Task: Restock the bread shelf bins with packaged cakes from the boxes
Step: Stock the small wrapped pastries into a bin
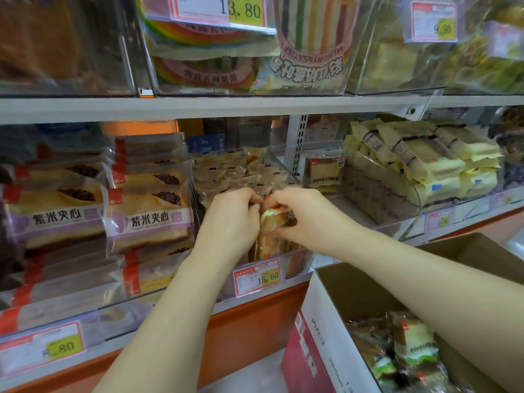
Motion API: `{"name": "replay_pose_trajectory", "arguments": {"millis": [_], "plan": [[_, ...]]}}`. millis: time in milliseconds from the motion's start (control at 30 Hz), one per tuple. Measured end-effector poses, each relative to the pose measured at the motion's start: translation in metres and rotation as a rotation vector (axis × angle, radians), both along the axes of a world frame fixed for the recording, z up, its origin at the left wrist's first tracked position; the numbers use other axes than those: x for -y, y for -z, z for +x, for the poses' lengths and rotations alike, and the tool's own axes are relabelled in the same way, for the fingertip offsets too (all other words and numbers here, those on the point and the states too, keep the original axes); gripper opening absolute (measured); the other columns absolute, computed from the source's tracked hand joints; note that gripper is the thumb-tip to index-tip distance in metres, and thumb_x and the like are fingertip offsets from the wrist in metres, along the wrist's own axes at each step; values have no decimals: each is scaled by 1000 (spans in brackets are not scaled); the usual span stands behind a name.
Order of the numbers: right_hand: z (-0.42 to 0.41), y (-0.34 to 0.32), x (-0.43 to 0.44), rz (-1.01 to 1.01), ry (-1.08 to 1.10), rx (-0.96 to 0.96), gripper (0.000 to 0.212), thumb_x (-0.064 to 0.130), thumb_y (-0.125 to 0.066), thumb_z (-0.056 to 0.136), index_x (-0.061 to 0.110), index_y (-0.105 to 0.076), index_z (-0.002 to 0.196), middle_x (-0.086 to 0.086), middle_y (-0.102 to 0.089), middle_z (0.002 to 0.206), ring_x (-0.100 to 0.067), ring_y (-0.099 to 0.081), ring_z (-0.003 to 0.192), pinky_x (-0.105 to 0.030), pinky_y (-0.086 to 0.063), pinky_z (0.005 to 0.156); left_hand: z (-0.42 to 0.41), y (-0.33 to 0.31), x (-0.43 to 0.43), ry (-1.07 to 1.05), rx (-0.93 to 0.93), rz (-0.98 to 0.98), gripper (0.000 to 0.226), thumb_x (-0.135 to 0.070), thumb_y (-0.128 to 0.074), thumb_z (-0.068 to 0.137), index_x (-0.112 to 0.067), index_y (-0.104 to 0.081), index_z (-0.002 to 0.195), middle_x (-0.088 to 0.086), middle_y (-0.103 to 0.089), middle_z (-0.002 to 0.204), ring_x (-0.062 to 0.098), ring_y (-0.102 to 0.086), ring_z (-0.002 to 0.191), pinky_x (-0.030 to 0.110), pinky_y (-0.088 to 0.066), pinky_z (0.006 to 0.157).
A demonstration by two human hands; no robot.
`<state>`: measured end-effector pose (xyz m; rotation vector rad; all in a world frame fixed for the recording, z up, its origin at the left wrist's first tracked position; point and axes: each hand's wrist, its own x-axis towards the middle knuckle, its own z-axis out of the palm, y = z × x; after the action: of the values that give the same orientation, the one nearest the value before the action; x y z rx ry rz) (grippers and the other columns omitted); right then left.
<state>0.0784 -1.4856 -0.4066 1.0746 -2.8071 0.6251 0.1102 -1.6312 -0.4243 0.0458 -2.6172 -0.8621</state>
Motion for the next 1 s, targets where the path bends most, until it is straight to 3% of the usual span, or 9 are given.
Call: {"name": "replay_pose_trajectory", "arguments": {"millis": [100, 267, 367, 433, 567, 733, 867, 1000], "plan": [[2, 14, 5, 68, 2, -28, 40, 18, -69, 83, 24, -58, 120, 14, -39, 107, -6, -45, 99, -13, -40, 79, -2, 2, 4, 62, 31, -33, 27, -18, -48, 97, -20, -63, 120, -1, -65, 116, 12, -56, 107, 19, -36, 83], [7, 20, 9, 238, -13, -157, 45, 29, -67, 84, 25, -53, 126, 5, -54, 123, -17, -49, 114, -35, -49, 88, 3, 4, 7, 89, -33, -78, 38, -14, -50, 95, -23, -55, 131, -2, -58, 128, 13, -51, 119, 20, -35, 95], [12, 20, 5, 207, 15, -435, 37, 31, -74, 73, 21, -62, 106, 4, -66, 104, -21, -53, 101, -36, -51, 74, 6, 5, 7, 72, -92, -75, 37, -15, -52, 94, -26, -57, 128, -4, -55, 127, 13, -51, 117, 29, -43, 98], [11, 24, 3, 181, 32, -559, 23, 27, -78, 66, 20, -68, 87, 5, -68, 85, -22, -55, 87, -33, -43, 68, 6, 6, 8, 63, -106, -77, 32, -15, -53, 93, -27, -60, 123, -5, -56, 122, 12, -53, 112, 30, -47, 95], [5, 31, 1, 264, 61, -562, 15, 28, -79, 69, 22, -70, 79, 7, -67, 78, -22, -52, 85, -35, -37, 71, 7, 9, 8, 71, -93, -127, 31, -15, -53, 93, -27, -63, 120, -7, -61, 120, 12, -55, 112, 36, -48, 96], [5, 24, 1, 333, 53, -466, 25, 37, -60, 86, 24, -63, 107, 7, -66, 104, -21, -44, 109, -37, -28, 84, 13, 15, 6, 49, -102, -145, 37, -24, -51, 95, -29, -53, 132, -5, -56, 130, 15, -53, 118, 39, -46, 98], [18, 25, -21, 161, 22, -499, 39, 39, -67, 78, 23, -64, 113, 5, -66, 110, -20, -53, 107, -37, -40, 84, 28, 21, 5, 2, -191, -169, 35, -28, -59, 91, -26, -58, 126, -7, -55, 127, 17, -54, 115, 44, -47, 93], [34, 30, -56, 11, -3, -521, 28, 33, -61, 83, 22, -66, 108, 7, -64, 108, -15, -52, 105, -30, -38, 84, 42, 21, -9, 43, -400, -133, 22, -19, -55, 90, -21, -65, 110, -7, -61, 109, 13, -58, 98, 41, -51, 80]]}}
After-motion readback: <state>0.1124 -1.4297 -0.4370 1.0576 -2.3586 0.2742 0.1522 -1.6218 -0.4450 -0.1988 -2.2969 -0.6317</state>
